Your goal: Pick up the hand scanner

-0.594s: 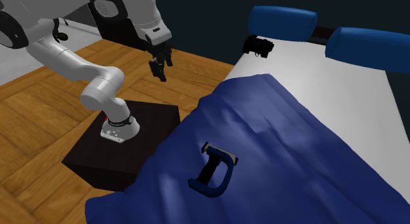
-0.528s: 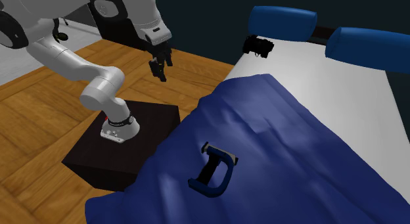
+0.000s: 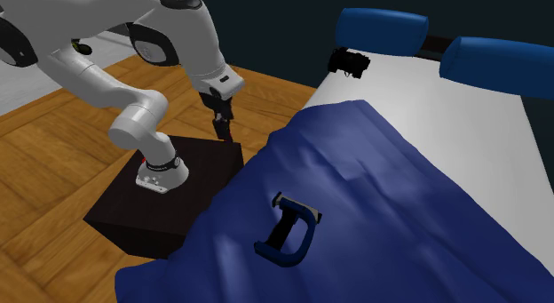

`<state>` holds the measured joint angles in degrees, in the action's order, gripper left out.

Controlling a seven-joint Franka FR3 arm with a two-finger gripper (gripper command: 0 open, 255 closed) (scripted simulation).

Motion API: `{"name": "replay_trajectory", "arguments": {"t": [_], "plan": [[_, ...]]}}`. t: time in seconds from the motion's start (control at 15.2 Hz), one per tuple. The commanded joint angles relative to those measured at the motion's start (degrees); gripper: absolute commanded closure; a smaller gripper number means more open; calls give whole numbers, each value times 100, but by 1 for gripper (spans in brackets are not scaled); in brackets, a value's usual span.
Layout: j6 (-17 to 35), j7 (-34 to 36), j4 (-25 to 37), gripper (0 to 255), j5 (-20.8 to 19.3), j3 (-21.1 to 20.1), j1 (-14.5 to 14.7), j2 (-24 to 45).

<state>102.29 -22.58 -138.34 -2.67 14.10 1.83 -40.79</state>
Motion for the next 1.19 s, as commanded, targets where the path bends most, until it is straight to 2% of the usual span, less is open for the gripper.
{"name": "replay_trajectory", "arguments": {"t": [0.0,0.33,0.59,0.86,1.12], "plan": [[201,-571,-27,0,-144,264,72,208],[788,-1986,162,0,-364,982,312,1054],[1242,-3159,490,0,-323,1536,572,1901],[1636,-4416,960,0,-9,2030,843,2891],[1913,-5763,1565,0,598,2344,984,4009]]}}
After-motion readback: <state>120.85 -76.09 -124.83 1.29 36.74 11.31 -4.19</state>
